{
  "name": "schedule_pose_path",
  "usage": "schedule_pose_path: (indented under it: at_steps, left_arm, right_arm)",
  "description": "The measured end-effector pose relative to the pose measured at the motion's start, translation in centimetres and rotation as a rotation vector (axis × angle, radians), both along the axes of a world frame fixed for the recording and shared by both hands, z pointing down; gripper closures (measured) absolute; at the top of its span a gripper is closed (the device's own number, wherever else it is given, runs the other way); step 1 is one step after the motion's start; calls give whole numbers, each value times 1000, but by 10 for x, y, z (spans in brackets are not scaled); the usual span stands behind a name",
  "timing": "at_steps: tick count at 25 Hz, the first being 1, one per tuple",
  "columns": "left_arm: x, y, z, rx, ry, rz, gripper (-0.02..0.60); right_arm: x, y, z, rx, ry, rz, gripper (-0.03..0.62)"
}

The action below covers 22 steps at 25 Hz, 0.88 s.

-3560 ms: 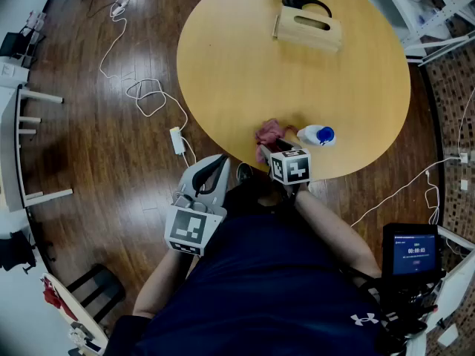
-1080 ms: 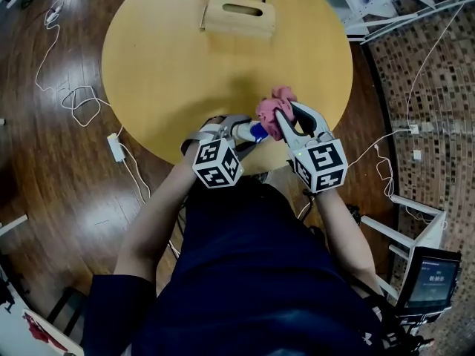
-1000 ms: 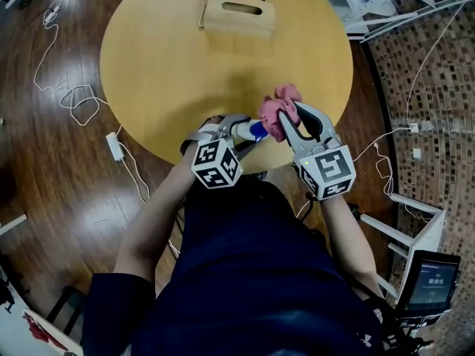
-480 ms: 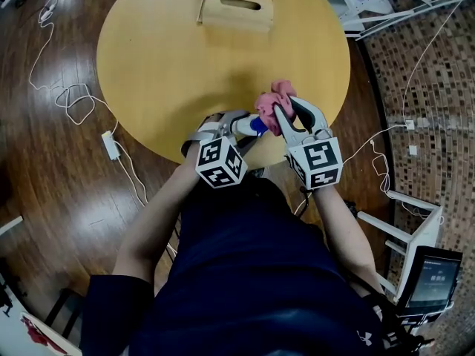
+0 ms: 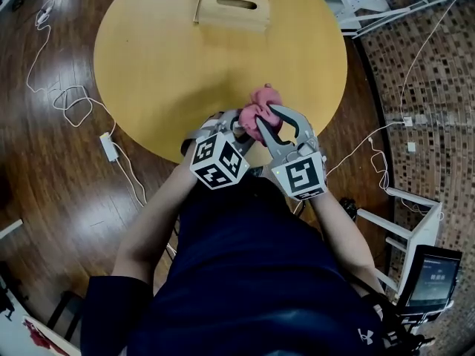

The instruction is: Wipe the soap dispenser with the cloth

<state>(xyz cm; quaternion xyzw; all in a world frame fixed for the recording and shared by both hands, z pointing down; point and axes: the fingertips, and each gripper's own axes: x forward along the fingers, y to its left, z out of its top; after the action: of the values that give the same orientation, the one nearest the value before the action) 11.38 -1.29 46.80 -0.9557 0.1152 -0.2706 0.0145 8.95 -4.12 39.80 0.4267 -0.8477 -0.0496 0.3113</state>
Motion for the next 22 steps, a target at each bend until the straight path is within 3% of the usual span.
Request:
schedule_pose_path:
  at_steps: [5,7,10,12,15,18,20,22]
  left_arm:
    - [0,1,2,-23,8,-14,449]
    - [1,1,3,-18,5,-15,448]
    - [2,2,4,9,-11,-4,446]
    - [1,1,3,11,-14,-2,445]
    - [0,-1,2,1,-15,-6,443]
    - [2,-2,2,-13,-20,-6,443]
    - [4,-4,3,-51,-12,-31,445]
    - [0,-14,3,-144,39,-120,448]
  right_arm:
    - [65,-19,19,-110,-132,259,490]
    - [79,-18,6,-92,-180,298,490]
    - [44,-6,-21,-39,-196,166,488]
    - [7,6,-18,-41,-117,31,488]
    - [-11,5,-5,-21,-72,21,490]
    - [10,-10,-1,-42,-195,141,490]
    - [46,-18,10,-105,-309,296,490]
    - [89,-20,23,-172,-426,483,490]
